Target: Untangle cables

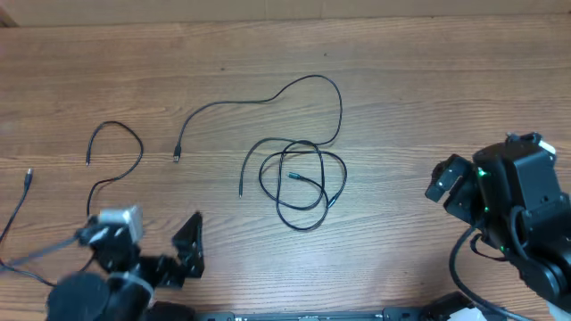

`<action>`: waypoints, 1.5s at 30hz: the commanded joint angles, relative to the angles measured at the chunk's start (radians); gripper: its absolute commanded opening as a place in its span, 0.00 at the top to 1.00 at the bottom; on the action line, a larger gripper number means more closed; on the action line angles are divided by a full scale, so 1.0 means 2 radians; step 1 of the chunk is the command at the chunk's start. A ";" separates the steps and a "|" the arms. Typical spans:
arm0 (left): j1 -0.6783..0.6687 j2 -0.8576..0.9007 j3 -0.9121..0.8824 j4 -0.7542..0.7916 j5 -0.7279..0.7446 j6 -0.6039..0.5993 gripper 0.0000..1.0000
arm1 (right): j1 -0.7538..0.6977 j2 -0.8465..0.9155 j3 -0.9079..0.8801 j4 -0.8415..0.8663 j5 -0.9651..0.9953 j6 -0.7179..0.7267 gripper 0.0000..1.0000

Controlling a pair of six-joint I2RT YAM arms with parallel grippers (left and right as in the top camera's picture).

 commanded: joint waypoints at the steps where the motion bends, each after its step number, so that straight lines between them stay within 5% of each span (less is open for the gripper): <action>1: -0.003 0.087 0.001 0.012 0.020 0.046 0.00 | -0.001 0.006 -0.004 0.004 -0.001 0.002 0.00; 15: -0.003 0.338 0.099 0.096 0.046 0.145 0.00 | -0.001 0.050 -0.004 0.002 -0.001 0.000 0.00; 20: -0.004 0.395 0.099 0.165 0.046 0.296 0.01 | -0.001 0.076 -0.004 0.002 -0.001 0.000 0.00; 28: -0.004 0.466 0.099 0.248 0.061 0.327 0.00 | -0.001 0.102 -0.004 0.023 -0.001 0.000 0.00; 34: -0.004 0.529 0.099 0.251 0.064 0.482 0.00 | -0.001 0.115 -0.004 0.023 -0.001 0.000 0.00; 45: -0.004 0.622 0.099 0.205 0.069 0.457 0.00 | -0.001 0.116 -0.004 0.023 -0.001 0.000 0.00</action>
